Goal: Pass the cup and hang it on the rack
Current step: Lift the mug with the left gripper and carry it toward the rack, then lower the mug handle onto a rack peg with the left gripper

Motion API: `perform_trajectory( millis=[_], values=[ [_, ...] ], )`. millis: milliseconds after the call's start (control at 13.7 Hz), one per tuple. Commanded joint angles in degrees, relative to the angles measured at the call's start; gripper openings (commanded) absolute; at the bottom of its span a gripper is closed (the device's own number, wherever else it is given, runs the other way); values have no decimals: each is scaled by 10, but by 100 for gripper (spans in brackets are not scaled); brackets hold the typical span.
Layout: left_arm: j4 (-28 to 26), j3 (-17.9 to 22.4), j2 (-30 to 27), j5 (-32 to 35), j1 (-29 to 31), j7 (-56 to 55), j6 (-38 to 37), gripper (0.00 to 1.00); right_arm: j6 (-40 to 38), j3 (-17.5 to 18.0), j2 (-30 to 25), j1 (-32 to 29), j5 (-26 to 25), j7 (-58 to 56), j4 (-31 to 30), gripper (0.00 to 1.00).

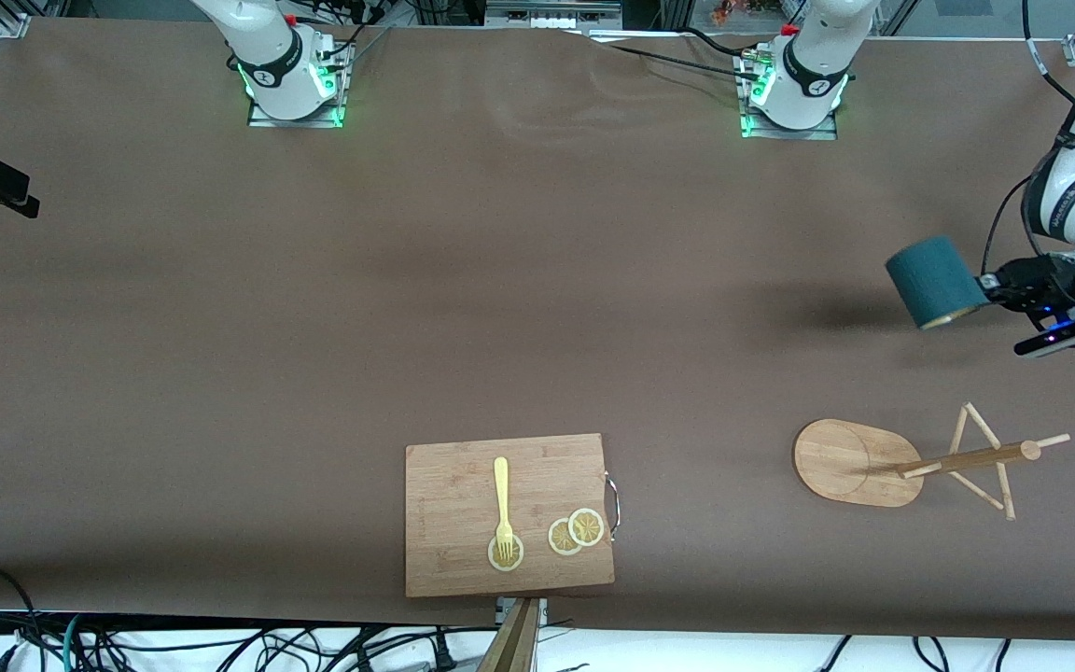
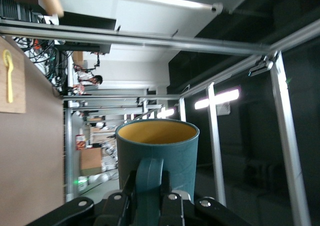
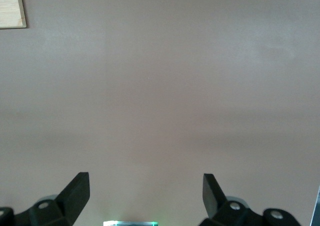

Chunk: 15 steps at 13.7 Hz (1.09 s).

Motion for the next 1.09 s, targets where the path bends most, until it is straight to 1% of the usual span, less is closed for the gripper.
perform_trajectory(
  millis=[0, 219, 292, 365, 584, 875, 1021],
  values=[
    [37, -5, 37, -46, -12, -83, 34, 0, -3, 3, -7, -7, 3, -8, -6, 100],
    [46, -5, 72, -105, -41, -86, 77, 0, -3, 3, -7, -7, 4, -8, -7, 100],
    [45, -5, 74, -121, -44, -81, 89, 0, -3, 3, -7, -7, 4, -8, -7, 100],
    [47, -5, 81, -124, -44, -82, 90, 0, -3, 3, -7, -7, 4, -8, -7, 100],
    [79, -4, 101, -132, -39, -85, 92, 0, -3, 3, -7, -7, 4, -8, -6, 100],
    [79, -1, 127, -127, -43, -43, 92, 0, -3, 3, -7, -7, 4, -8, -7, 100],
    [73, -1, 131, -124, -43, -33, 91, 0, -3, 3, -7, -7, 4, -8, -6, 100]
  ],
)
